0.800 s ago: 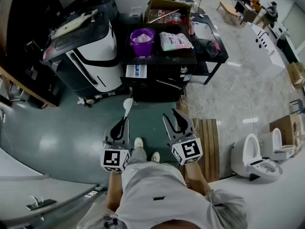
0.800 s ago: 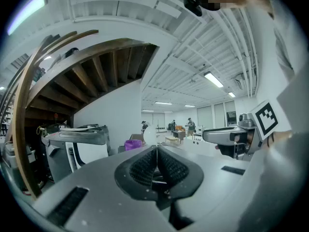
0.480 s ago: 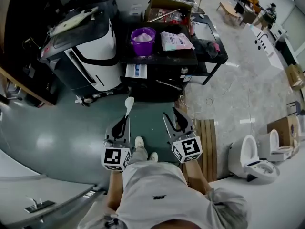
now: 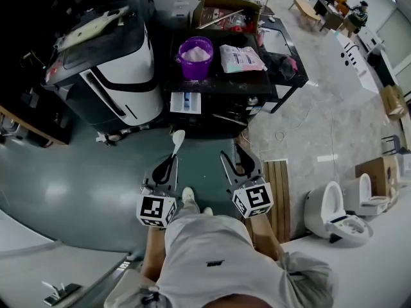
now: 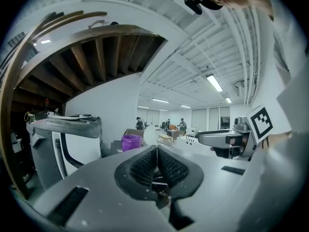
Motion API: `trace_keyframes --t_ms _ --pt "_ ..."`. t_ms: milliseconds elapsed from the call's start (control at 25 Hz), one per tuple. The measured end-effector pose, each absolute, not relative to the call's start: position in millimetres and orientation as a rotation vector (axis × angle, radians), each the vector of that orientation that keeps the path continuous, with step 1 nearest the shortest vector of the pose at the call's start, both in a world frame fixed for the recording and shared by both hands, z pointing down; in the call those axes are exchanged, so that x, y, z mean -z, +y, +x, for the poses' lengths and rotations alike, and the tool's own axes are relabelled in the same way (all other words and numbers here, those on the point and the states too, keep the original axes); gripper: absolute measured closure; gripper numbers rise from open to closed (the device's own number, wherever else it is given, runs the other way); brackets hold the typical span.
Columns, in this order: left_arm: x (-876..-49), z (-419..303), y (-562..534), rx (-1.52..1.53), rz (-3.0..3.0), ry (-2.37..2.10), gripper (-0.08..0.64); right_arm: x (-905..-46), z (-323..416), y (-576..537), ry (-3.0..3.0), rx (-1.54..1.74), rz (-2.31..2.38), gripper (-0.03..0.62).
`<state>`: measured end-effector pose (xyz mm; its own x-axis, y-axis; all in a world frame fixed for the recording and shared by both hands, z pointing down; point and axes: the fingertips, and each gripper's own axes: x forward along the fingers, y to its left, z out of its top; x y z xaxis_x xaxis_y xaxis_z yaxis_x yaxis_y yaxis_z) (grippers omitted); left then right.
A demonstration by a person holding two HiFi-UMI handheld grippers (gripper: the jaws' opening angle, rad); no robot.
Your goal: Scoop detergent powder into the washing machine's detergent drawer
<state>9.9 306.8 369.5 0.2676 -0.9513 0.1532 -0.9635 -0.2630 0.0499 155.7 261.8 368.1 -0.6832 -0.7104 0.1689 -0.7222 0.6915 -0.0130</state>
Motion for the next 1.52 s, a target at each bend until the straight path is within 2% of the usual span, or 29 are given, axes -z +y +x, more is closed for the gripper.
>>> trace_keyframes --t_ms 120,680,1520 --pt "-370.0 -3.7 285.9 -0.137 2.41 -1.793 0.543 -371.7 140.6 242.7 -2.736 -0.115 1.175 0.407" --pt "-375.3 -57.3 216.6 -0.139 2.484 -1.681 0.543 -378.2 85.0 185.6 -2.676 -0.132 1.242 0.403" --pt "-383.6 -77.2 136.5 -0.14 2.472 -1.675 0.543 -385.6 67.8 105.7 -2.669 -0.138 1.212 0.403"
